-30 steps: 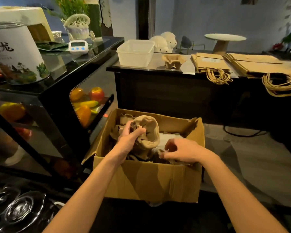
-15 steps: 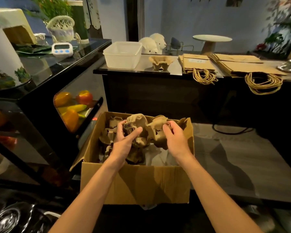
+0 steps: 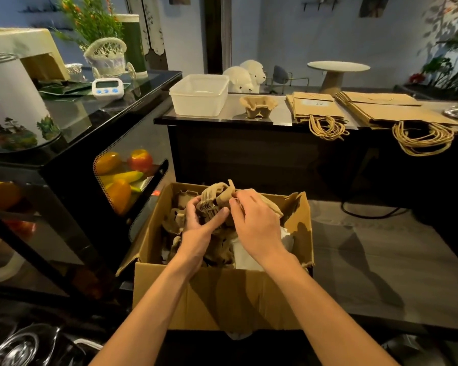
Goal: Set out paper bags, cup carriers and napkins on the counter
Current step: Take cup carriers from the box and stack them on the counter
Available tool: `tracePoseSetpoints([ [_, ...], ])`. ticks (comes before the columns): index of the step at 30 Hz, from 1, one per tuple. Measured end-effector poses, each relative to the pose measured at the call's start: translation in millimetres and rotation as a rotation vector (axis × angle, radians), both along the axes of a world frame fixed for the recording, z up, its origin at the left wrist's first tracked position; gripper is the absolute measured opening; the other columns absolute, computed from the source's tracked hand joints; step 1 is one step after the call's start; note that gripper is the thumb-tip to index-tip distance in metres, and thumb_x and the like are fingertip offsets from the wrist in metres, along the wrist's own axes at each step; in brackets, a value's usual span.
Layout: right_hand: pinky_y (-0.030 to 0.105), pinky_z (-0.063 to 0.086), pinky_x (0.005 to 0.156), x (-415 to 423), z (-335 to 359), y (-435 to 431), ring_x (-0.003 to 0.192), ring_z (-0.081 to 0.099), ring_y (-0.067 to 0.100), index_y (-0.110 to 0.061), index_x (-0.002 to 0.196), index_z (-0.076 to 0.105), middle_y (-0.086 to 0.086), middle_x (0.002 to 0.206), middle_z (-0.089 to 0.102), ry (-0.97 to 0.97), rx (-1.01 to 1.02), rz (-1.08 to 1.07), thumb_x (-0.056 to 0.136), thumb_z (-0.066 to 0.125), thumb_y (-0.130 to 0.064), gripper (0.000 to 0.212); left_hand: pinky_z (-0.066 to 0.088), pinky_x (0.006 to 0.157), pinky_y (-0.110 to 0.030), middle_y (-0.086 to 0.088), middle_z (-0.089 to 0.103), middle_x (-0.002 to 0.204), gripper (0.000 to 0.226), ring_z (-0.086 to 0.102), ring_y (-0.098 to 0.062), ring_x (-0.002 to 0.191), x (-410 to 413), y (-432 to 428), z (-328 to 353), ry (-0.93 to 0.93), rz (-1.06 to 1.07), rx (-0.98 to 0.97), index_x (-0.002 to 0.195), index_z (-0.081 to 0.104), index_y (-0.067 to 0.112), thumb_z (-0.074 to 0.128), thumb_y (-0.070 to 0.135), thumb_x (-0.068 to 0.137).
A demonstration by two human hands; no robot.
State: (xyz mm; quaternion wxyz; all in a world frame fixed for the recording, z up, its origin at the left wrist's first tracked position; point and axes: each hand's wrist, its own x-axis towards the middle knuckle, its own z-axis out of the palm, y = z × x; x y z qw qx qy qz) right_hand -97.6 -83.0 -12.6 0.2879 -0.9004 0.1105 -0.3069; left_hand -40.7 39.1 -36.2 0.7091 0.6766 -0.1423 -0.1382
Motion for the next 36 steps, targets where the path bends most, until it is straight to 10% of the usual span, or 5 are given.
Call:
tracePoseSetpoints([
  [10,0.015,0.048,0.07,4,-6,18,0.092,0.063,0.009,-0.018,0.116,0.071,-0.004,0.11,0.066,-0.087,-0.09,-0.186,0.103,0.056,-0.028,0.022,0.049,0.089,-0.025,0.014,0.052,0.129,0.071,0.054,-0.009,0.117,-3,-1,2,0.024,0.005,-0.049,0.147,0.029,0.039,0.059,0.057,0.085],
  [17,0.036,0.04,0.116,2,-5,5,0.138,0.043,0.011,-0.029,0.152,0.039,-0.007,0.152,0.046,0.323,0.257,0.34,0.107,0.042,-0.04,0.047,0.052,0.09,-0.034,0.002,0.054,0.133,0.079,0.057,-0.018,0.118,8,4,-4,0.11,0.03,-0.034,0.137,0.032,0.044,0.071,0.067,0.072],
  [25,0.029,0.044,0.111,-6,-1,-22,0.133,0.047,0.01,-0.028,0.148,0.047,-0.007,0.144,0.054,0.289,0.015,0.305,0.092,0.063,0.003,0.066,0.048,0.084,-0.032,0.0,0.053,0.132,0.071,0.055,-0.019,0.116,7,0,-5,0.135,0.148,-0.066,0.134,0.035,0.046,0.067,0.073,0.077],
  [31,0.003,0.049,0.07,-6,9,-20,0.094,0.06,-0.016,-0.024,0.123,0.064,-0.019,0.104,0.064,-0.098,0.484,-0.02,0.1,0.062,-0.015,0.024,0.048,0.098,-0.04,-0.001,0.047,0.139,0.061,0.051,-0.023,0.125,8,2,-7,0.04,0.147,-0.052,0.13,0.034,0.051,0.073,0.059,0.083],
  [36,0.002,0.045,0.068,11,19,-5,0.088,0.059,-0.008,-0.022,0.11,0.066,-0.018,0.094,0.062,-0.26,0.633,-0.217,0.1,0.064,-0.022,0.01,0.049,0.108,-0.046,0.009,0.039,0.146,0.06,0.045,-0.02,0.133,4,-3,-9,-0.207,0.134,0.124,0.121,0.032,0.07,0.071,0.067,0.075],
])
